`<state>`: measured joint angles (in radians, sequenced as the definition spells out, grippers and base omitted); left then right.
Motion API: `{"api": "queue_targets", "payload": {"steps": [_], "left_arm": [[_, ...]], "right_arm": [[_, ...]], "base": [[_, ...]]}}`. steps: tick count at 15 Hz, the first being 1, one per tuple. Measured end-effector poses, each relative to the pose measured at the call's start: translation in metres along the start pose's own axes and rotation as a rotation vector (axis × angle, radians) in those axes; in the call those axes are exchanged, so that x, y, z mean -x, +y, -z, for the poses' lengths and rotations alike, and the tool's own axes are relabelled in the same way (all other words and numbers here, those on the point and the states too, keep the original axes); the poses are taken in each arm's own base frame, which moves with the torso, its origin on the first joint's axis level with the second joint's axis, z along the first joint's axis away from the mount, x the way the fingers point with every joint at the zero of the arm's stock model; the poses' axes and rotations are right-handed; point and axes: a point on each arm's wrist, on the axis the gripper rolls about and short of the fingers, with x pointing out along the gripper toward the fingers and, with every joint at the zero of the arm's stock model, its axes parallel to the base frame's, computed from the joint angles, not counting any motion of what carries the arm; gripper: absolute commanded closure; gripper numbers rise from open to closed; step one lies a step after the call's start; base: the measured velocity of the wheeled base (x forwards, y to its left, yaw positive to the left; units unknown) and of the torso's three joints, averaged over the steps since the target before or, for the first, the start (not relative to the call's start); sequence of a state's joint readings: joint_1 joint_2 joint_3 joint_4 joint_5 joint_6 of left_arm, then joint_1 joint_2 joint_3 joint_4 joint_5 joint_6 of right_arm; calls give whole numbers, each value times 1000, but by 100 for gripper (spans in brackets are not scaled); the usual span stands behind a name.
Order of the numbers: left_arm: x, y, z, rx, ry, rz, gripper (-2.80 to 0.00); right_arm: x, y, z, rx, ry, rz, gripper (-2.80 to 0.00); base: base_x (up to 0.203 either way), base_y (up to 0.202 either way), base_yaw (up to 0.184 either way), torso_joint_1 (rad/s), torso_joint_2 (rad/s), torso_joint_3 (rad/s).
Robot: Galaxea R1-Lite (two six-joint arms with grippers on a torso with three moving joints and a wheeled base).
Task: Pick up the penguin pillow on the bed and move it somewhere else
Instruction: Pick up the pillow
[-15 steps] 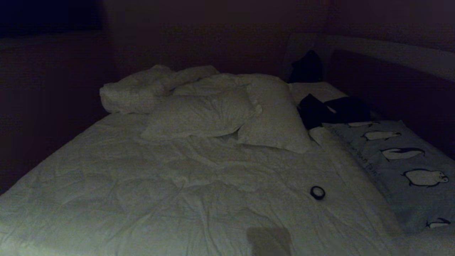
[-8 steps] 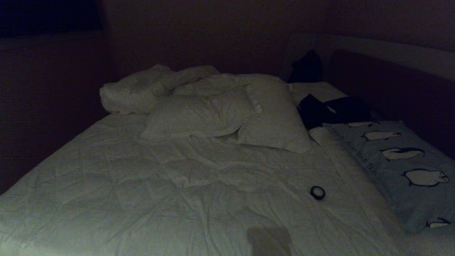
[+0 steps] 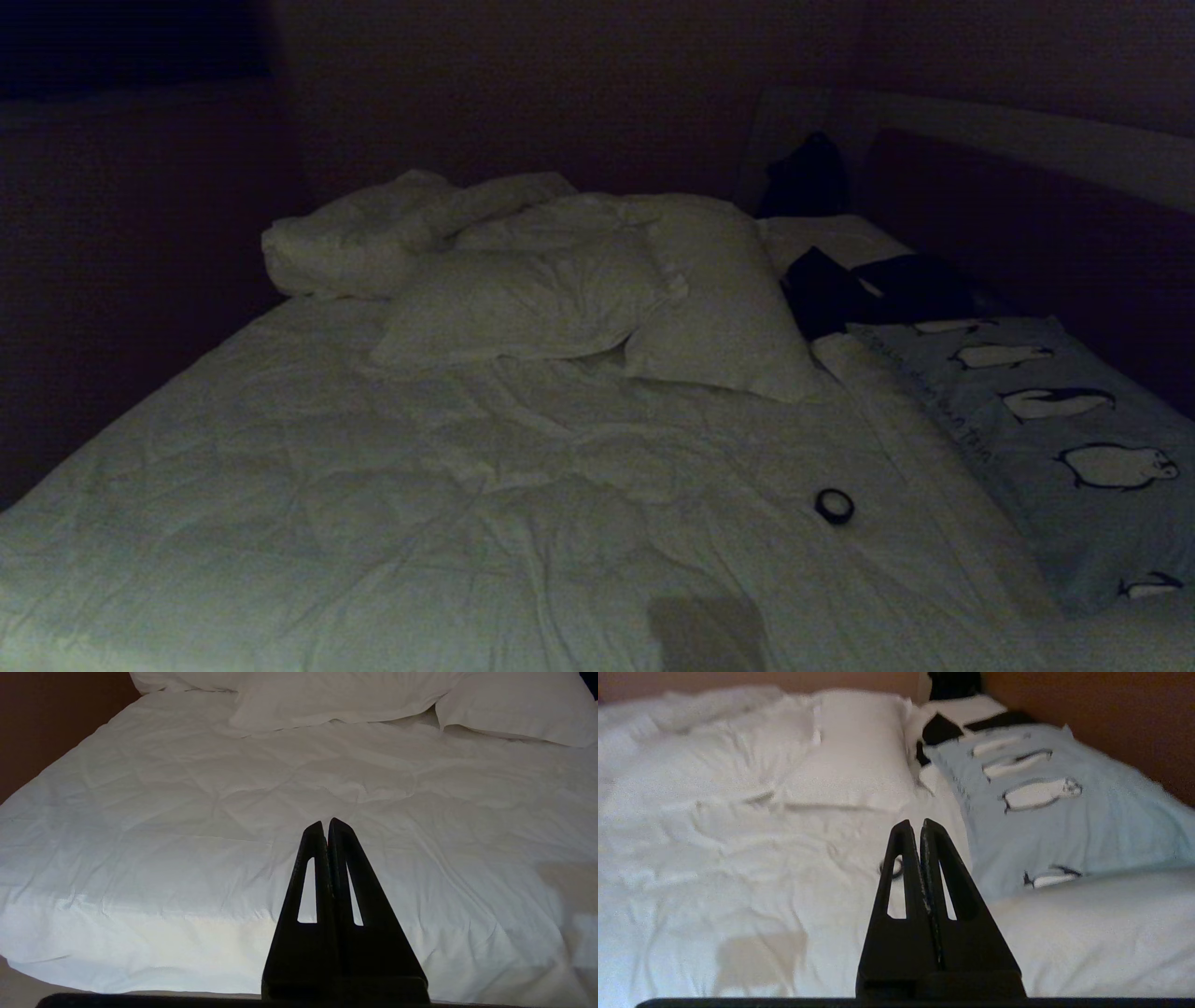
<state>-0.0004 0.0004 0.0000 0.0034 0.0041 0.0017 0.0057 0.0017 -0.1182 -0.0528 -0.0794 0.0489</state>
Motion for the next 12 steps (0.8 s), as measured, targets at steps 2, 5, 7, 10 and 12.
{"api": "queue_targets", "payload": {"steps": [2,5,7,10,12], "left_arm": [[0,0,0,1,0,0,0],[0,0,0,1,0,0,0],[0,0,0,0,0,-1,0],[0,0,0,0,0,-1,0],[0,0,0,0,0,-1,0]], "right_arm": [[-2,0,8,5,27,-4,0],[-4,0,17,9,63,-34,0],[-4,1,23,10,82,-53,0],[-5,1,30,11,109,-71,0],[-5,1,32,10,115,-77,0]], "base": [[0,0,0,0,0,0],[0,0,0,0,0,0],[0,0,0,0,0,0],[0,0,0,0,0,0],[0,0,0,0,0,0]]}}
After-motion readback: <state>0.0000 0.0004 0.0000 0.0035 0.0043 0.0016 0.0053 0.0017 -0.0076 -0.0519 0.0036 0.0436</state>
